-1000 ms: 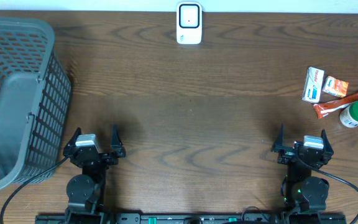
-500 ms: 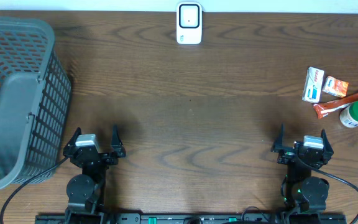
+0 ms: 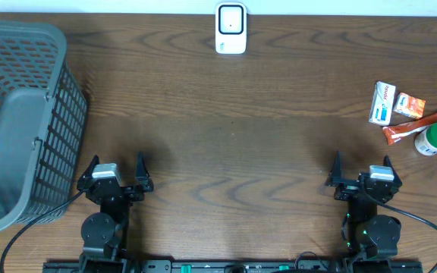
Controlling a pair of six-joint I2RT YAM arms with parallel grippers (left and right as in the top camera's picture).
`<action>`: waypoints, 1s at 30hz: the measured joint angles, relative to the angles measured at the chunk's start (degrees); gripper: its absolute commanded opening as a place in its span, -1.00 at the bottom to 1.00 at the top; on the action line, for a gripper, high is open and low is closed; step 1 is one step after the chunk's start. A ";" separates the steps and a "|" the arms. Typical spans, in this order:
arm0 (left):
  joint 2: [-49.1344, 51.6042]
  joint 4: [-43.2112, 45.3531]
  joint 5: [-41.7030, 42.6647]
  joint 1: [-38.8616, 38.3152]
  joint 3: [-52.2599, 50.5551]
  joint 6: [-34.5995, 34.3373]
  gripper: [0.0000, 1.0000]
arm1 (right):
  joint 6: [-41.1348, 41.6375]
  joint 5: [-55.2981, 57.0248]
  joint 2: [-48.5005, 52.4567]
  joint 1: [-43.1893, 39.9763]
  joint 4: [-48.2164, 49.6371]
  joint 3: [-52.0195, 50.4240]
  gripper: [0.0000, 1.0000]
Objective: Scan the item barcode
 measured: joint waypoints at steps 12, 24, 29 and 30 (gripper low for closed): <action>0.00 0.00 0.00 0.00 0.00 0.00 0.96 | 2.97 -0.09 0.00 -0.22 0.02 0.00 0.99; 0.00 0.00 0.00 0.00 0.00 0.00 0.96 | 2.99 -0.09 0.00 -0.22 0.02 0.00 0.99; 0.00 0.00 0.00 0.00 0.00 0.00 0.96 | 2.99 -0.09 0.00 -0.22 0.02 0.00 0.99; 0.00 0.00 0.00 0.00 0.00 0.00 0.96 | 2.99 -0.09 0.00 -0.22 0.02 0.00 0.99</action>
